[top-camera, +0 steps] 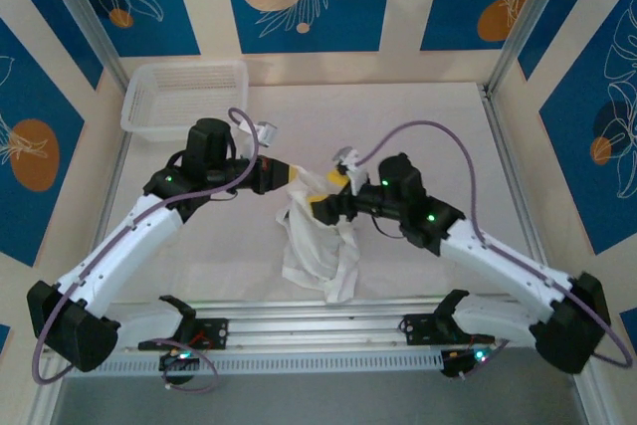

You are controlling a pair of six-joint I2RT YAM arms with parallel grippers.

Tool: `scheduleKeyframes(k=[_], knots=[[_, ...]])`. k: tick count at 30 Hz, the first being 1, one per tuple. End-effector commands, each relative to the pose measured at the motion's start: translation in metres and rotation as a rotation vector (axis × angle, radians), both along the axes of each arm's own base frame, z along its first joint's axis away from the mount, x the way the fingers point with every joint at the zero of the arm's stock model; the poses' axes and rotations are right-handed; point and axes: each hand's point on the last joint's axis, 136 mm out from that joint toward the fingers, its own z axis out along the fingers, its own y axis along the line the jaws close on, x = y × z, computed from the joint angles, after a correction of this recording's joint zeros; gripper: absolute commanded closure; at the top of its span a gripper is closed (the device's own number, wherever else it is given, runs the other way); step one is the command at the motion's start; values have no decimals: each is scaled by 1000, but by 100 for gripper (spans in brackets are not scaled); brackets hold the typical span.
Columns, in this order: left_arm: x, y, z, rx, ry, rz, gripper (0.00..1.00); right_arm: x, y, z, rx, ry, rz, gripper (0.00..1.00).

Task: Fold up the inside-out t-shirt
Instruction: Turn the T-shirt inside out at the center of the table.

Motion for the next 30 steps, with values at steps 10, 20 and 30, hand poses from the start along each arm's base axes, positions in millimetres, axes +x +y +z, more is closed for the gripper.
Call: scheduleKeyframes(k=[10,20,30], knots=[[-4,8,-11,105,-37,2,100,29,3,-20,35,234,-8,65],[1,10,-5,105,-65,24,100,8,-7,-58,-10,375,41,57],[22,33,-30,230,-27,190,100,9,-5,-14,117,420,98,100]])
